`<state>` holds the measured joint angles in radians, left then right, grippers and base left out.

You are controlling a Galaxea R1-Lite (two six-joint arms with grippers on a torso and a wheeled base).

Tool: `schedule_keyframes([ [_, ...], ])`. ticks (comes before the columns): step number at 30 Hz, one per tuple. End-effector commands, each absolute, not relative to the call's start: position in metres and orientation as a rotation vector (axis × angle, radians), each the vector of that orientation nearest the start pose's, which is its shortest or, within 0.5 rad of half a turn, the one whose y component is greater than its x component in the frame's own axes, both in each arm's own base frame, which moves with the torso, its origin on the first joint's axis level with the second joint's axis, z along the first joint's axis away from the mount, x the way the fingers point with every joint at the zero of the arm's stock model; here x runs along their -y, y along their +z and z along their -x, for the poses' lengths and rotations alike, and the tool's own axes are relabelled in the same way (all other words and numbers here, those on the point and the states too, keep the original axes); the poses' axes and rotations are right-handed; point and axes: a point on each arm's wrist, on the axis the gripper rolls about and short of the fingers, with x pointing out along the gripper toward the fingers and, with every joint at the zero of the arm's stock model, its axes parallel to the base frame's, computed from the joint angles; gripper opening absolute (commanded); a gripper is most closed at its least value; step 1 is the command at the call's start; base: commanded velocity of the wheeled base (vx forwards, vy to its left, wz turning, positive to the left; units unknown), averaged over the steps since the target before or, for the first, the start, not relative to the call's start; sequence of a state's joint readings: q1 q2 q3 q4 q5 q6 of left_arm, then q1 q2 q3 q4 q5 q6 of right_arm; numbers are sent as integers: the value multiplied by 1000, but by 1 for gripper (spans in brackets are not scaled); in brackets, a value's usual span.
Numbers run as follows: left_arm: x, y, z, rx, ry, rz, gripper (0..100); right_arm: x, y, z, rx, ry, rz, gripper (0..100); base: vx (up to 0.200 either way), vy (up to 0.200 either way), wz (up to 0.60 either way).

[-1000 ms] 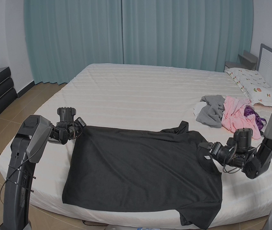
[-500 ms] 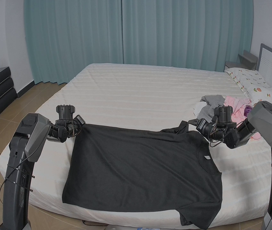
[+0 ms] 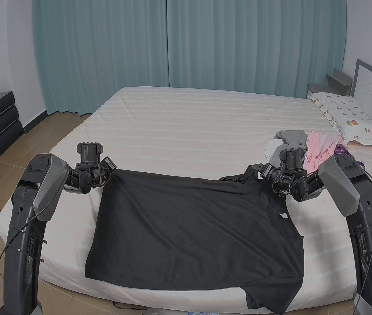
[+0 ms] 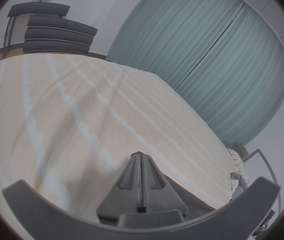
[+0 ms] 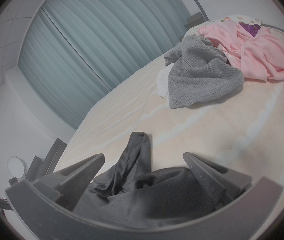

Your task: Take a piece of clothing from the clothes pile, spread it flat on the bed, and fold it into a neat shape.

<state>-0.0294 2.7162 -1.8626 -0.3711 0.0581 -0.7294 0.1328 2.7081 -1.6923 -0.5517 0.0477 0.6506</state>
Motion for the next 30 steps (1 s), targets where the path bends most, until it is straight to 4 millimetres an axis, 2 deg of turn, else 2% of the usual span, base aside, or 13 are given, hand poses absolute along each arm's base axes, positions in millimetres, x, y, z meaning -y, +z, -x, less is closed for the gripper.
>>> schedule_keyframes([
  [1, 15, -5, -535, -448, 203, 694, 0, -69, -40, -519, -506, 15, -617, 100, 0, 0, 0],
  [7, 15, -6, -535, -451, 205, 693, 0, -60, -31, -523, -479, 4, -623, 100, 0, 0, 0],
  [10, 15, -7, -535, -454, 206, 693, 0, -57, -37, -522, -493, -4, -623, 100, 0, 0, 0],
  [11, 15, -7, -535, -454, 206, 693, 0, -57, -40, -520, -506, -9, -622, 0, 0, 0, 0],
  [16, 15, -8, -535, -455, 207, 693, 0, -57, -48, -514, -541, -12, -622, 0, 0, 0, 0],
  [22, 15, -5, -535, -457, 209, 692, 0, -54, -45, -515, -534, -14, -625, 0, 0, 0, 0],
  [24, 15, -4, -535, -456, 208, 691, 0, -53, -42, -516, -524, -15, -631, 0, 0, 0, 0],
  [30, 14, -1, -536, -439, 222, 685, 0, -39, -17, -519, -460, -29, -670, 0, 0, 0, 0],
])
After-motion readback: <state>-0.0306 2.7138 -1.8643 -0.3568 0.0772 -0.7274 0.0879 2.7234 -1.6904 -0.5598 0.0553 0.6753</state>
